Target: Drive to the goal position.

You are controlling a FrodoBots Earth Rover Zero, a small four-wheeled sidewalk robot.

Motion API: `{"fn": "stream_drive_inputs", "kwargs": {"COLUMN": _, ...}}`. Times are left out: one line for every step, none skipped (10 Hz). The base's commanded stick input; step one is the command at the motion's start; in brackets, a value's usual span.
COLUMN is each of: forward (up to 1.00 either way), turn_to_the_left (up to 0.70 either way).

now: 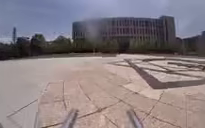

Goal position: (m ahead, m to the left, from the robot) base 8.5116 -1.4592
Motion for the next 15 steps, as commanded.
{"fn": "stream_drive_inputs", "kwargs": {"forward": 1.00, "turn_to_the_left": 0.00}}
{"fn": "stream_drive_inputs", "kwargs": {"forward": 1.00, "turn_to_the_left": 0.00}}
{"fn": "stream_drive_inputs", "kwargs": {"forward": 1.00, "turn_to_the_left": 0.00}}
{"fn": "stream_drive_inputs", "kwargs": {"forward": 1.00, "turn_to_the_left": 0.00}}
{"fn": "stream_drive_inputs", "kwargs": {"forward": 1.00, "turn_to_the_left": 0.00}}
{"fn": "stream_drive_inputs", "kwargs": {"forward": 1.00, "turn_to_the_left": 0.00}}
{"fn": "stream_drive_inputs", "kwargs": {"forward": 1.00, "turn_to_the_left": 0.00}}
{"fn": "stream_drive_inputs", "kwargs": {"forward": 1.00, "turn_to_the_left": -0.04}}
{"fn": "stream_drive_inputs", "kwargs": {"forward": 1.00, "turn_to_the_left": -0.25}}
{"fn": "stream_drive_inputs", "kwargs": {"forward": 1.00, "turn_to_the_left": -0.37}}
{"fn": "stream_drive_inputs", "kwargs": {"forward": 1.00, "turn_to_the_left": -0.33}}
{"fn": "stream_drive_inputs", "kwargs": {"forward": 1.00, "turn_to_the_left": -0.29}}
{"fn": "stream_drive_inputs", "kwargs": {"forward": 1.00, "turn_to_the_left": -0.14}}
{"fn": "stream_drive_inputs", "kwargs": {"forward": 1.00, "turn_to_the_left": -0.03}}
{"fn": "stream_drive_inputs", "kwargs": {"forward": 1.00, "turn_to_the_left": 0.00}}
